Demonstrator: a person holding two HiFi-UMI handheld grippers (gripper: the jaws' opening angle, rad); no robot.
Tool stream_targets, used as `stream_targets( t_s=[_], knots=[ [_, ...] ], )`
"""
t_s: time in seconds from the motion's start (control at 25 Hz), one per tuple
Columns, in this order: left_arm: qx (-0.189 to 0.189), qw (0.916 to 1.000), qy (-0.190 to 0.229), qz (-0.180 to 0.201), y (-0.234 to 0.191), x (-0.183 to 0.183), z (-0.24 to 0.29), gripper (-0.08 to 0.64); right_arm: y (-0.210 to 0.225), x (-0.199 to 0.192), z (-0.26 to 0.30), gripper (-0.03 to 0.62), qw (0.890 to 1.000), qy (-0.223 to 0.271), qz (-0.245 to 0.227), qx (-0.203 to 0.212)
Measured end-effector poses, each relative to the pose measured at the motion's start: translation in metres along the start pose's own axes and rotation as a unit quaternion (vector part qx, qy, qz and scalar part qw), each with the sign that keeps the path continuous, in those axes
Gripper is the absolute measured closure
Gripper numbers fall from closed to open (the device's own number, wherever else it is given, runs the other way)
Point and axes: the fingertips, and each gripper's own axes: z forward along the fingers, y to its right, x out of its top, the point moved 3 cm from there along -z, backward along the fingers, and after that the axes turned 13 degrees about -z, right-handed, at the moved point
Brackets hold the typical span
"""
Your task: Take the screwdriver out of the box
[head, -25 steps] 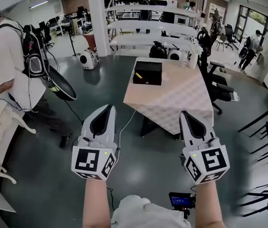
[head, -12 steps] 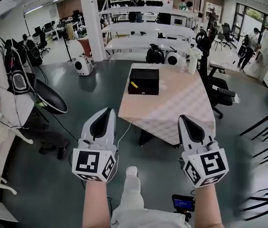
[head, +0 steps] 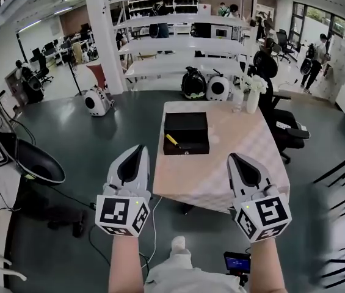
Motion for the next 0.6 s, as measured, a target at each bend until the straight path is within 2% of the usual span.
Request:
stream_targets(
  t_s=[0.32, 0.6],
  knots=[
    [-0.012, 0.9999, -0.005, -0.003, -0.088, -0.017, 0.119, 0.551, 0.035, -0.022, 0.144, 0.586, 1.0, -0.014, 0.002, -0.009],
    [-0.005, 0.9999, -0.008, -0.012, -0.133, -0.031, 0.173, 0.551, 0.05, -0.037, 0.214, 0.586, 1.0, -0.014, 0.008, -0.005]
  ],
)
